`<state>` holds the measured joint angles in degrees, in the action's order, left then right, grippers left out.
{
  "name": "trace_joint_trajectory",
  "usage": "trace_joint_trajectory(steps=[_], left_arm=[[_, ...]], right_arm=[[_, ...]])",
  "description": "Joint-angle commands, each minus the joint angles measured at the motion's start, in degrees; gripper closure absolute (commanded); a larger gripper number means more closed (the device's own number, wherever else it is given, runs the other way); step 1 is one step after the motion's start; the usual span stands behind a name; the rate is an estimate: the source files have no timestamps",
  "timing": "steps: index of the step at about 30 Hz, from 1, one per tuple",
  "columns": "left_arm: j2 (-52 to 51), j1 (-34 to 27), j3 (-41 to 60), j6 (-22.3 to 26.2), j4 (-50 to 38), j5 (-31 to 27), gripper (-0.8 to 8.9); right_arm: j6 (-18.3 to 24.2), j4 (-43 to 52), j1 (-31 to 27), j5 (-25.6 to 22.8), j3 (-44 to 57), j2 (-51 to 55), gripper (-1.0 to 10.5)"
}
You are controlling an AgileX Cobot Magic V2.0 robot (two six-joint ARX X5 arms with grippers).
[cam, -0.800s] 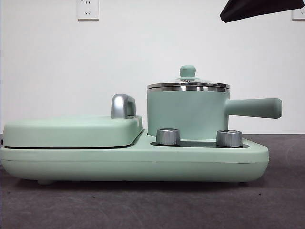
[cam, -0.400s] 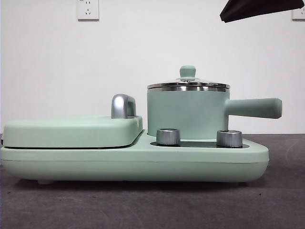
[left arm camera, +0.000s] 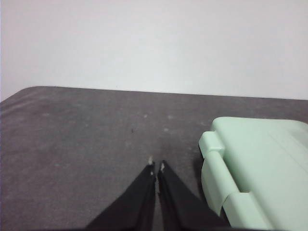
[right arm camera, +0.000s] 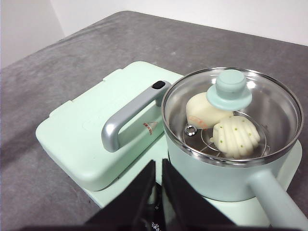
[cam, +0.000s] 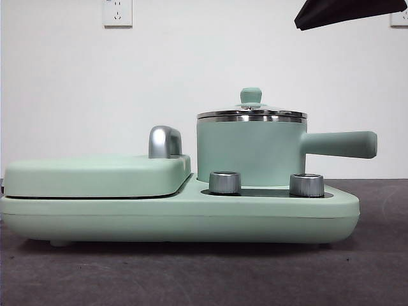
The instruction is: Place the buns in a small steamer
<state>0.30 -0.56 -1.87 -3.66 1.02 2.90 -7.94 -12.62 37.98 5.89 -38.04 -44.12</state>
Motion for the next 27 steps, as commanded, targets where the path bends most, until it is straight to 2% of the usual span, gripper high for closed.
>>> trace_joint_trajectory(steps=[1, 15, 16, 18, 19, 22, 27], left_arm=[[-0.11, 0.09, 1.14, -0.04, -0.66, -0.13, 8.01], [-0.11, 0.09, 1.14, -0.04, -0.63, -0.13, 8.01], [-0.11, 0.09, 1.14, -0.04, -0.63, -0.15, 8.01], [-0.11, 0.09, 1.14, -0.04, -0.66, -0.15, 8.01], [-0.11, 0.09, 1.14, -0.04, -0.63, -0.15, 8.01], [-0.11, 0.09, 1.14, -0.04, -0.63, -0.15, 8.01], [-0.11, 0.09, 1.14, -0.04, -0.63, -0.13, 8.01]], right_arm=[[-0.42, 0.61, 0.52, 0.09, -0.42, -0.26, 9.3], [-0.39, 0.57, 0.52, 0.09, -0.42, -0.26, 9.3], [0.90, 0.46, 0.57, -0.09, -0.42, 0.07, 9.3], [6.54, -0.55, -0.35, -1.57, -0.26, 2.12, 9.3], [7.54, -0.55, -0.98, -2.14, 0.04, 2.95, 9.3], [8.83, 0.57, -6.23, -2.91, 2.95, 7.04, 9.3], [8.63, 6.69, -18.71, -2.93, 14.08, 16.85, 9.3]])
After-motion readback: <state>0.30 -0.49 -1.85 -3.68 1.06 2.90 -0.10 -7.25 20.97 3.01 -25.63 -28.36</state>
